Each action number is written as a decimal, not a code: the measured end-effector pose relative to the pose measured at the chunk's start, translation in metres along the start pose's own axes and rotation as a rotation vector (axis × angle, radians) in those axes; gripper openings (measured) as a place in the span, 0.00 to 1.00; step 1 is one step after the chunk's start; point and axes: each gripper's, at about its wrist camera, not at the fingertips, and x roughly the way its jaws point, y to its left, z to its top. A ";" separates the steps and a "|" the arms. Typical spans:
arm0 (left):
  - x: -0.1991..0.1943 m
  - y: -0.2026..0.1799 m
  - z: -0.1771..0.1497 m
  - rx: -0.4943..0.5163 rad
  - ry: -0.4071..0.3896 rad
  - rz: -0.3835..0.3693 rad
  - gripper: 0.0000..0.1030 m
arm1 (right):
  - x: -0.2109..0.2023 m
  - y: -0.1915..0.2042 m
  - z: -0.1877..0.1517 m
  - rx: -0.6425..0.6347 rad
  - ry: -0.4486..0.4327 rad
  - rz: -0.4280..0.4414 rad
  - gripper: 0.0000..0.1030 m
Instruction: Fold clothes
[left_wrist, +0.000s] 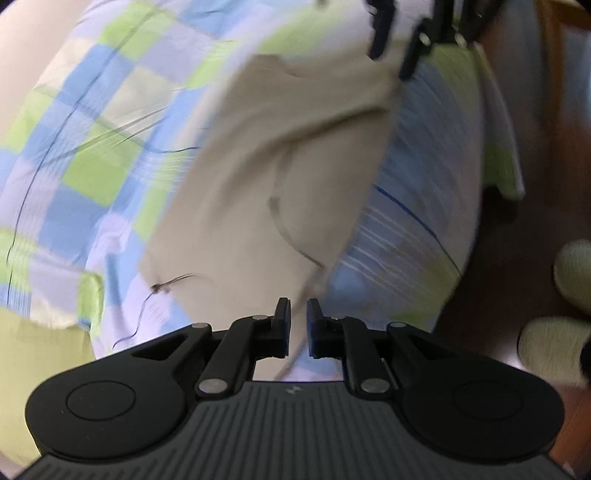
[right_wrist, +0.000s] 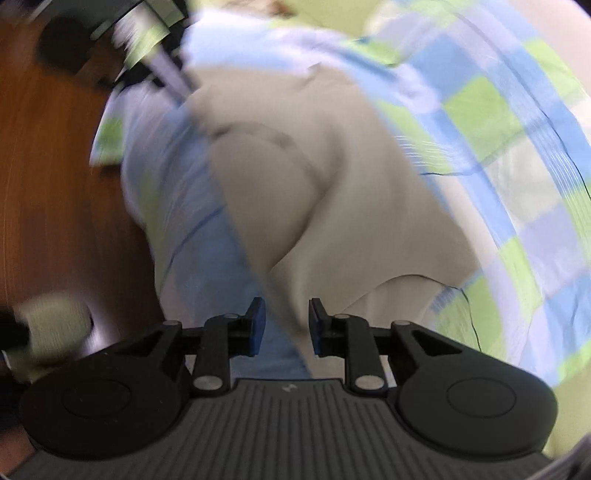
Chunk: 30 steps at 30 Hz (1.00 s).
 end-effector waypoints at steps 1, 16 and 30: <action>0.006 0.005 0.003 -0.024 -0.001 0.016 0.15 | 0.003 -0.006 0.004 0.047 -0.025 0.000 0.19; 0.021 0.048 0.006 -0.274 0.057 -0.046 0.19 | 0.028 -0.075 0.012 0.336 0.066 -0.039 0.20; 0.086 0.064 0.066 -0.545 0.230 0.017 0.26 | 0.115 -0.168 0.029 0.177 0.082 0.087 0.24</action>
